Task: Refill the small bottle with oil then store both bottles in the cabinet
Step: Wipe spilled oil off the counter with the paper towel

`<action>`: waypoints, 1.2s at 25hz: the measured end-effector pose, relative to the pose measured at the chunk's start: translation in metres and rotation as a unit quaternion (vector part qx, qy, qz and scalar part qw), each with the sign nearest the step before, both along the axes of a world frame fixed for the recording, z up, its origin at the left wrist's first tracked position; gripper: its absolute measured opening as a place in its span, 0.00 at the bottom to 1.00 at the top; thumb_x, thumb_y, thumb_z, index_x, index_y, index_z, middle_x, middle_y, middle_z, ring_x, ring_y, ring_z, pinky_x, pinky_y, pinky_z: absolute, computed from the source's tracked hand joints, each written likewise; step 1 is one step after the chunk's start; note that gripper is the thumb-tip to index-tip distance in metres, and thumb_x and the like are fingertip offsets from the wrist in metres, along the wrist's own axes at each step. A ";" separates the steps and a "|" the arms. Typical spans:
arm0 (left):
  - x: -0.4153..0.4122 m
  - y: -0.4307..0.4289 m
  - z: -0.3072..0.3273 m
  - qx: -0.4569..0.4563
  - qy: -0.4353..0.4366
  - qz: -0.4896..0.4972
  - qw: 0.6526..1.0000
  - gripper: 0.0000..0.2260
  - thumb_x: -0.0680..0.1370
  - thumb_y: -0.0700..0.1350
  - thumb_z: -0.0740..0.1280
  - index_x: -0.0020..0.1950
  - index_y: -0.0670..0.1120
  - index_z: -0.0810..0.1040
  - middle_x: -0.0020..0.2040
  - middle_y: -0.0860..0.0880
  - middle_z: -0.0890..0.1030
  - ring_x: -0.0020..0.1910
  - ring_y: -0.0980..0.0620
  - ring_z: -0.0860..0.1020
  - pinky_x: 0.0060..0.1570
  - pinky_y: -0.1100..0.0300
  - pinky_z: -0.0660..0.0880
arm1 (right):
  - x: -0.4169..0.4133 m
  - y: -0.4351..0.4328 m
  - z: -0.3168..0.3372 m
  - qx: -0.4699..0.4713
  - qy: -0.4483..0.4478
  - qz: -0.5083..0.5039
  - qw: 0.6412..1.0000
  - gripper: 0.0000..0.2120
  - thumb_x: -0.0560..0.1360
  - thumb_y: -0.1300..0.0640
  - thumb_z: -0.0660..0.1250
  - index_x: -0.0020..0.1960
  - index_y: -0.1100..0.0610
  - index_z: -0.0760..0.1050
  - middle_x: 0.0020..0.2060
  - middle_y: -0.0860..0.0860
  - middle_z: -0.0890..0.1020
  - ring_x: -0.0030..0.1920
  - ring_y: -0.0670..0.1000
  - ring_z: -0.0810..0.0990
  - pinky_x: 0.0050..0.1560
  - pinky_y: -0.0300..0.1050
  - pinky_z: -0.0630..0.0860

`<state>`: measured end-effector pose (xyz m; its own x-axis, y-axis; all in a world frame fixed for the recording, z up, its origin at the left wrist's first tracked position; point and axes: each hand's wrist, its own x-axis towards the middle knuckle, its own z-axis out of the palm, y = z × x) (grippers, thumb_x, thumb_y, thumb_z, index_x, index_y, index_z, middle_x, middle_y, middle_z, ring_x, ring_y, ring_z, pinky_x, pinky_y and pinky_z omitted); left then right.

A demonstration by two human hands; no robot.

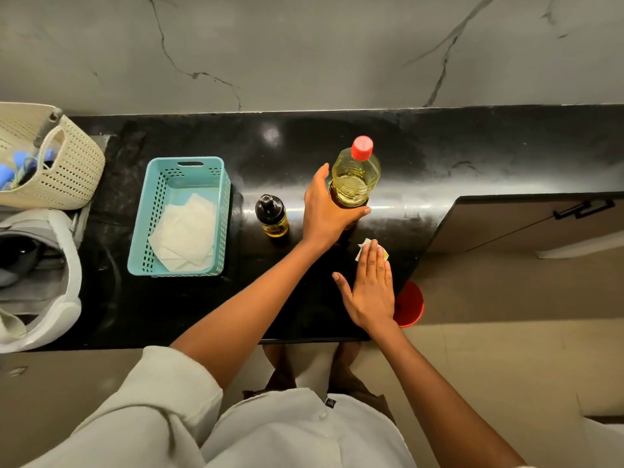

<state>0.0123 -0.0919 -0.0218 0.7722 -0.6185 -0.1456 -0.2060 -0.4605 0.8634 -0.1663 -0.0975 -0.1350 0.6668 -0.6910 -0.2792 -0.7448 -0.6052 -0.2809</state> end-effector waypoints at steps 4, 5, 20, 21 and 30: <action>0.000 -0.021 -0.008 -0.015 -0.032 0.006 0.999 0.36 0.63 0.62 0.83 0.67 0.52 0.75 0.61 0.53 0.83 0.61 0.49 0.81 0.57 0.43 0.82 | 0.022 0.027 0.004 0.022 -0.005 0.095 0.995 0.49 0.81 0.24 0.42 0.86 0.59 0.35 0.85 0.57 0.37 0.85 0.56 0.34 0.86 0.56 0.41; -0.001 -0.023 -0.009 -0.020 -0.027 0.014 0.999 0.34 0.65 0.61 0.83 0.66 0.53 0.75 0.60 0.54 0.83 0.60 0.50 0.82 0.56 0.44 0.82 | 0.024 0.038 0.005 0.029 -0.009 0.128 0.991 0.49 0.81 0.24 0.42 0.86 0.59 0.35 0.85 0.57 0.37 0.85 0.56 0.34 0.86 0.55 0.41; 0.085 0.005 0.064 -0.092 -0.072 0.113 0.987 0.30 0.66 0.48 0.86 0.65 0.49 0.79 0.52 0.62 0.83 0.48 0.73 0.80 0.51 0.76 0.74 | 0.122 -0.088 0.005 0.019 -0.015 0.053 0.998 0.51 0.80 0.25 0.45 0.86 0.62 0.42 0.86 0.61 0.45 0.86 0.60 0.43 0.86 0.58 0.43; 0.088 0.004 0.064 -0.087 -0.077 0.106 0.988 0.30 0.66 0.48 0.86 0.65 0.48 0.79 0.52 0.62 0.82 0.48 0.74 0.80 0.51 0.76 0.74 | 0.134 -0.072 0.005 0.029 -0.022 0.096 0.995 0.50 0.80 0.24 0.45 0.86 0.61 0.41 0.86 0.60 0.44 0.86 0.59 0.41 0.86 0.57 0.42; 0.100 0.002 0.062 -0.071 -0.064 0.079 0.992 0.32 0.67 0.51 0.86 0.67 0.49 0.78 0.55 0.61 0.82 0.52 0.71 0.80 0.53 0.76 0.76 | 0.033 -0.079 0.011 0.016 0.004 0.102 0.995 0.48 0.82 0.25 0.43 0.87 0.59 0.39 0.86 0.57 0.42 0.86 0.57 0.40 0.86 0.56 0.44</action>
